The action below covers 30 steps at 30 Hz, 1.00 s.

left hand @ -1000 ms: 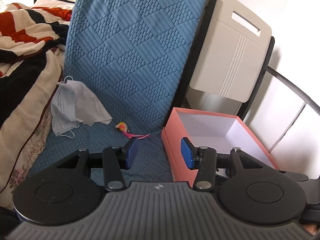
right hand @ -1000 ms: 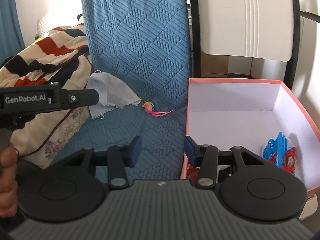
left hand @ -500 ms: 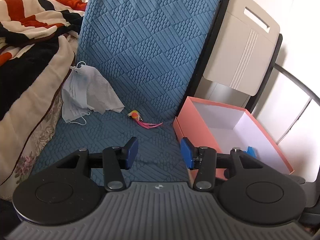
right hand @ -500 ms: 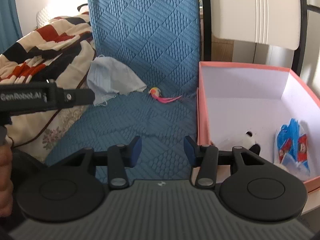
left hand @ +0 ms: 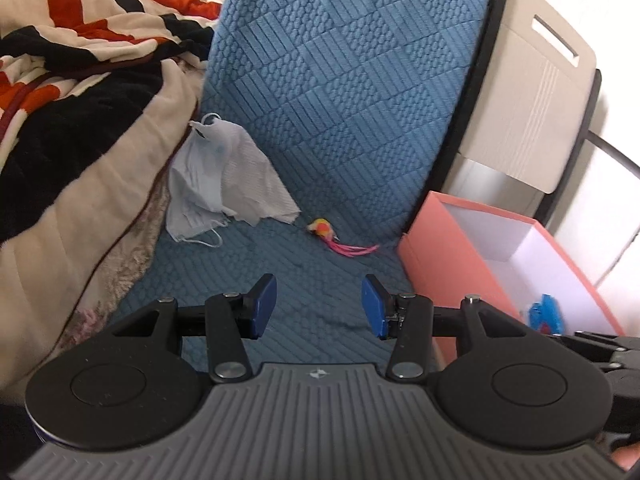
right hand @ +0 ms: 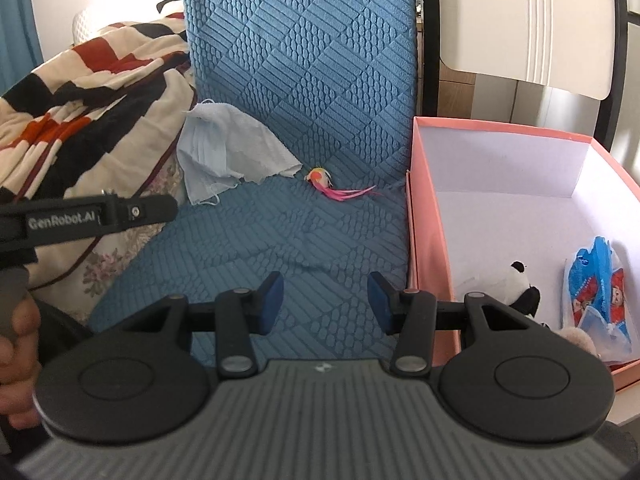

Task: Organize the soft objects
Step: 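Withdraw both open tools from the pink box back over the seat, then reach the left tool to the blue face mask while the right tool approaches the yellow fluffy toy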

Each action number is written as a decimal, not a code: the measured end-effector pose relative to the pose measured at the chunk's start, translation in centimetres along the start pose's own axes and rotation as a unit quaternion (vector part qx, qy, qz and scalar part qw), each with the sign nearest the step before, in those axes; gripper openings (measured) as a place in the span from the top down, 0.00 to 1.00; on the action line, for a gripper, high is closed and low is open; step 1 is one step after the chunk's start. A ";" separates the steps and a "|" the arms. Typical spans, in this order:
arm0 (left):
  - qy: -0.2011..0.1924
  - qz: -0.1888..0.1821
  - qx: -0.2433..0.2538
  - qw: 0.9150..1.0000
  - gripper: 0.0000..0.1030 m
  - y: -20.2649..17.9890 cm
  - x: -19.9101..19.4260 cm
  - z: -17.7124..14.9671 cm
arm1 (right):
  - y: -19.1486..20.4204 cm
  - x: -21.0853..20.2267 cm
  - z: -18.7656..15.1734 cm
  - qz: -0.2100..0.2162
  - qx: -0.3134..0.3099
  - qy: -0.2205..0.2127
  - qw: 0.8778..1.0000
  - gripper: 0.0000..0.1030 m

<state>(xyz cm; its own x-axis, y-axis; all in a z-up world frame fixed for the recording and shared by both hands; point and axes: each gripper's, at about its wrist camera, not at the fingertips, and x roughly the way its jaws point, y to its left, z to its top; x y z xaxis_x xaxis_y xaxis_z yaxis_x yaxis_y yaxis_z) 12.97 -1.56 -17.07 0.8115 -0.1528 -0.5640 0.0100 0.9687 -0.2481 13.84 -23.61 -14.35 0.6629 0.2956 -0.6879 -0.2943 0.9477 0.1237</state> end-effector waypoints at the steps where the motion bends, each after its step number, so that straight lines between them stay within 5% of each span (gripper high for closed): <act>1: -0.001 0.003 0.003 1.000 0.48 0.2 0.2 0.0 | 0.0 0.2 0.1 0.002 0.003 0.000 1.000 0.52; 12: -0.001 0.040 0.004 0.999 0.48 3.1 4.0 0.2 | 1.0 3.2 0.9 0.024 0.026 -0.022 0.999 0.52; 18: 0.005 0.067 -0.024 0.997 0.48 5.1 6.6 0.9 | 1.8 5.1 1.6 0.027 0.001 -0.030 0.999 0.52; 30: 0.019 0.108 -0.002 0.994 0.48 5.9 13.3 2.7 | 1.6 9.8 3.8 0.031 -0.022 -0.022 0.999 0.53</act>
<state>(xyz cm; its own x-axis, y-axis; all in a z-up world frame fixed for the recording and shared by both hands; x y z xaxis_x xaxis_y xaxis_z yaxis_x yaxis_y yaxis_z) 25.43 2.64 -23.90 0.7723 0.0504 -0.6332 -0.1640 0.9789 -0.1222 22.49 -18.77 -18.12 0.6721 0.3588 -0.6477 -0.3645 0.9218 0.1324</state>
